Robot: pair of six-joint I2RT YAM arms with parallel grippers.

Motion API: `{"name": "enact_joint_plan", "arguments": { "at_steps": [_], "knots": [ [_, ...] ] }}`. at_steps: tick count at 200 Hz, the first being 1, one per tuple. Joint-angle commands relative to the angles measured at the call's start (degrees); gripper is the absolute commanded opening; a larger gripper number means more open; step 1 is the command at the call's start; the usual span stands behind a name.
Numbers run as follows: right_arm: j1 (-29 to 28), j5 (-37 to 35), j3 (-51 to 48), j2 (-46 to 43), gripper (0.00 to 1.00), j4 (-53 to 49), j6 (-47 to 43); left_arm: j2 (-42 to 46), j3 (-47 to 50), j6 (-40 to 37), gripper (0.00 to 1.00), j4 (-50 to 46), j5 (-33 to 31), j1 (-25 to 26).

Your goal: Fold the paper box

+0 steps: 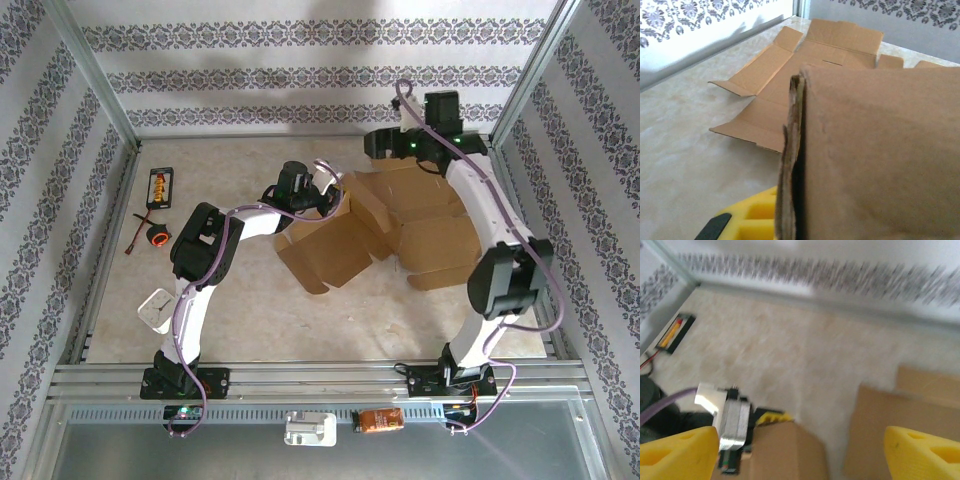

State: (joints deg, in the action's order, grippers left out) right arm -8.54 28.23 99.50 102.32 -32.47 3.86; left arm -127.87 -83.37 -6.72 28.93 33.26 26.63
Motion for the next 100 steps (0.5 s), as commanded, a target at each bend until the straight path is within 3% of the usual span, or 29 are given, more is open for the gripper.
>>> {"name": "enact_joint_plan", "arguments": {
  "at_steps": [1, 42, 66, 89, 100],
  "knots": [
    [-0.84, 8.26, 0.54, 5.11, 0.81, -12.72, 4.84, 0.96, -1.33, -3.21, 0.06, -5.06, 3.47, 0.38],
    [-3.31, 3.99, -1.66, 8.97, 0.76, -13.33, 4.38, 1.05, -1.75, -3.45, 0.07, -5.79, 4.16, 0.42],
    [-3.78, 2.21, -1.92, 10.66, 0.67, -13.06, 4.54, 0.89, -1.79, -3.48, 0.08, -5.86, 4.34, 0.4],
    [-3.79, 0.79, -2.5, 11.49, 0.58, -13.4, 4.02, 0.78, -1.71, -3.41, 0.13, -5.74, 4.67, 0.35],
    [-3.9, 0.16, -3.2, 11.35, 0.55, -13.33, 3.49, 0.87, -1.23, -3.5, 0.2, -5.6, 4.46, 0.41]
  ]
}}
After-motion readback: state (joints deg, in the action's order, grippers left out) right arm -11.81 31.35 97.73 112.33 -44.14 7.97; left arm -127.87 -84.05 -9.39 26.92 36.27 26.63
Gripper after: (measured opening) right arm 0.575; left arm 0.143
